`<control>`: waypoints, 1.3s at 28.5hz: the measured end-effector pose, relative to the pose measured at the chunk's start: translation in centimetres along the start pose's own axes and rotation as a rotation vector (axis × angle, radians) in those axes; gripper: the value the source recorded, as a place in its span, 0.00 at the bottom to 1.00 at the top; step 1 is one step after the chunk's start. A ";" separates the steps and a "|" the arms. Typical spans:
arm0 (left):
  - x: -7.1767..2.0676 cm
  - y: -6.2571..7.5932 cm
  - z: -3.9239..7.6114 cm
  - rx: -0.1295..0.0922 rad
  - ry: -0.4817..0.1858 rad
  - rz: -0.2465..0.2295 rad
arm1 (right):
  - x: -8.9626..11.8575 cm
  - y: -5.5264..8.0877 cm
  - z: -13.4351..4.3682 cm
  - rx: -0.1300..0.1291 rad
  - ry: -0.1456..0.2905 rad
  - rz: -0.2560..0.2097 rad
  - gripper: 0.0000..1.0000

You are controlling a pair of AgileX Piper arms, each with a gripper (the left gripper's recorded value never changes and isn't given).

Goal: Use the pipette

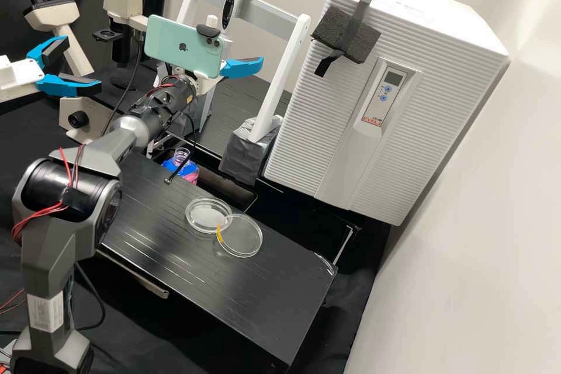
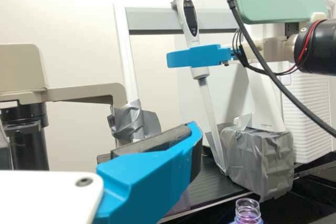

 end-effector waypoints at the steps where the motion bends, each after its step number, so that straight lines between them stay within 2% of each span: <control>1: 0.00 0.0 0.0 0.000 0.000 0.000 | 0.0 -0.1 0.1 0.002 -0.002 -0.001 0.00; 14: 0.04 -0.1 -0.1 -0.007 0.010 -0.005 | 0.2 0.7 0.0 0.003 0.000 0.021 0.00; 16: 0.04 -0.1 -0.1 -0.007 0.010 -0.005 | 0.3 0.7 0.0 -0.013 0.000 0.022 0.00; 21: 0.04 -0.1 -0.1 -0.007 0.010 -0.005 | 0.5 1.0 -0.2 -0.023 0.001 0.032 0.00; 25: 0.04 -0.1 -0.1 -0.008 0.012 -0.004 | 0.7 0.8 -0.3 -0.019 0.001 0.026 0.00; 29: 0.04 -0.1 -0.1 -0.008 0.012 -0.004 | 0.8 0.6 -0.3 -0.038 -0.002 0.016 0.00; 32: 0.04 -0.1 -0.1 -0.008 0.012 -0.004 | 0.9 0.3 0.0 -0.018 -0.018 0.003 0.00; 37: 0.04 -0.1 -0.1 -0.008 0.012 -0.004 | 0.9 0.2 -0.1 -0.014 -0.021 -0.004 0.00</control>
